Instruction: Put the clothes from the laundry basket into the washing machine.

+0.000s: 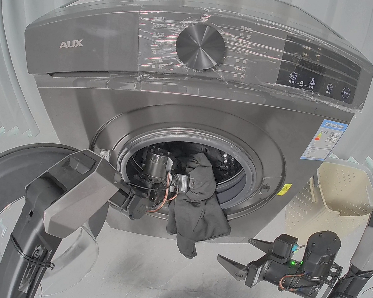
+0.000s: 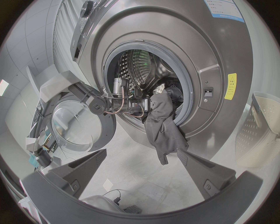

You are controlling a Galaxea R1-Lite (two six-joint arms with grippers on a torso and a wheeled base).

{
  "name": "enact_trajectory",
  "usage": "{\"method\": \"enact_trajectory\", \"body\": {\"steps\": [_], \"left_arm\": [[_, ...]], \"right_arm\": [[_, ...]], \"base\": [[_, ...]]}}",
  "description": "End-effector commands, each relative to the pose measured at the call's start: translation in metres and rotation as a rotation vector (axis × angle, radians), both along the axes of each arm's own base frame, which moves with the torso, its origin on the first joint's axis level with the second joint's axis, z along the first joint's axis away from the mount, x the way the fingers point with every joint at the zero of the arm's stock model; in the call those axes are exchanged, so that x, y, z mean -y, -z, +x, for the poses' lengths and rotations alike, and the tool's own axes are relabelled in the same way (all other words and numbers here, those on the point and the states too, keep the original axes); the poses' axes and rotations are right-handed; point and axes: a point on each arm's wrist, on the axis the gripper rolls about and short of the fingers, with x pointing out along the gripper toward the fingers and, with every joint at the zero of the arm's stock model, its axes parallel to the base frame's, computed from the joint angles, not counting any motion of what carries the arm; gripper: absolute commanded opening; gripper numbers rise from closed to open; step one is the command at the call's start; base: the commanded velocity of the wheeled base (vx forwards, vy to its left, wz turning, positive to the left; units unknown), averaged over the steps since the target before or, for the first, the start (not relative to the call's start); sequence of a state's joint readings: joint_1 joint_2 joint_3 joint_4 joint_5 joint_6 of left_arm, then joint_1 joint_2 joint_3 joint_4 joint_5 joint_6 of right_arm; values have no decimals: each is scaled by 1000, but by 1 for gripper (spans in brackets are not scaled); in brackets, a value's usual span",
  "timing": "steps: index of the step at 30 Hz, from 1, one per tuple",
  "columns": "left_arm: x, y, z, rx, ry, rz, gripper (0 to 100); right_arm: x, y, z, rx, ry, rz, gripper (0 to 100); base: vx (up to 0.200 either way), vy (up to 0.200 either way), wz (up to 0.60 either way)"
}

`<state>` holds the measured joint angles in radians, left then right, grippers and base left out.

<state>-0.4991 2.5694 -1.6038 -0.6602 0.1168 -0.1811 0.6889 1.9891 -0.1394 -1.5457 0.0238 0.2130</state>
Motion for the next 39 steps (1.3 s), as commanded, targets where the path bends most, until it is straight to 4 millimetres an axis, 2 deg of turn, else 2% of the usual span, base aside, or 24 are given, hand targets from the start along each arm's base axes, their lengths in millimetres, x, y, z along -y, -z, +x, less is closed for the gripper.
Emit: {"method": "enact_trajectory", "body": {"steps": [1, 3, 7, 13, 18, 21, 24, 25, 29, 32, 35, 36, 39], "left_arm": [[-10, -27, -27, -29, 41, 48, 100], [-11, -29, -45, -61, 83, 67, 100], [-8, -25, -66, -103, 154, 100, 100], [-1, -21, -73, -113, 221, 107, 100], [16, -8, -63, -98, 266, 93, 100], [25, 1, -45, -65, 245, 74, 100], [31, 1, -25, -9, 196, 52, 100], [32, 1, -19, 11, 166, 48, 0], [33, -7, 3, 83, 79, 1, 0], [33, -21, 21, 156, 46, -57, 0], [26, -30, 37, 215, -25, -84, 0], [22, -22, 40, 204, -46, -74, 0], [11, -22, 46, 203, -75, -71, 0]], "right_arm": [[0, 0, 0, 0, -2, -2, 100], [0, 0, 0, 0, -2, 1, 100], [-1, 0, -1, 0, -5, 1, 100], [-1, 0, -1, -1, -5, 0, 100], [-1, 1, -1, -2, -5, -1, 100], [-1, 1, -1, -5, -5, -3, 100], [-1, 2, -1, -6, -5, -4, 100], [-1, 2, -1, -6, -5, -4, 100], [-1, 2, 0, -6, -5, -4, 100], [-1, 2, -1, -8, -5, -6, 100], [-1, 3, -1, -11, -5, -8, 100], [-1, 3, -1, -11, -5, -8, 100], [-2, 5, -1, -18, -8, -14, 100]], "base": [[0, 0, 0], [0, 0, 0], [0, 0, 0], [0, 0, 0], [0, 0, 0], [0, 0, 0], [0, 0, 0], [0, 0, 0], [0, 0, 0], [0, 0, 0], [0, 0, 0], [0, 0, 0], [0, 0, 0]]}}
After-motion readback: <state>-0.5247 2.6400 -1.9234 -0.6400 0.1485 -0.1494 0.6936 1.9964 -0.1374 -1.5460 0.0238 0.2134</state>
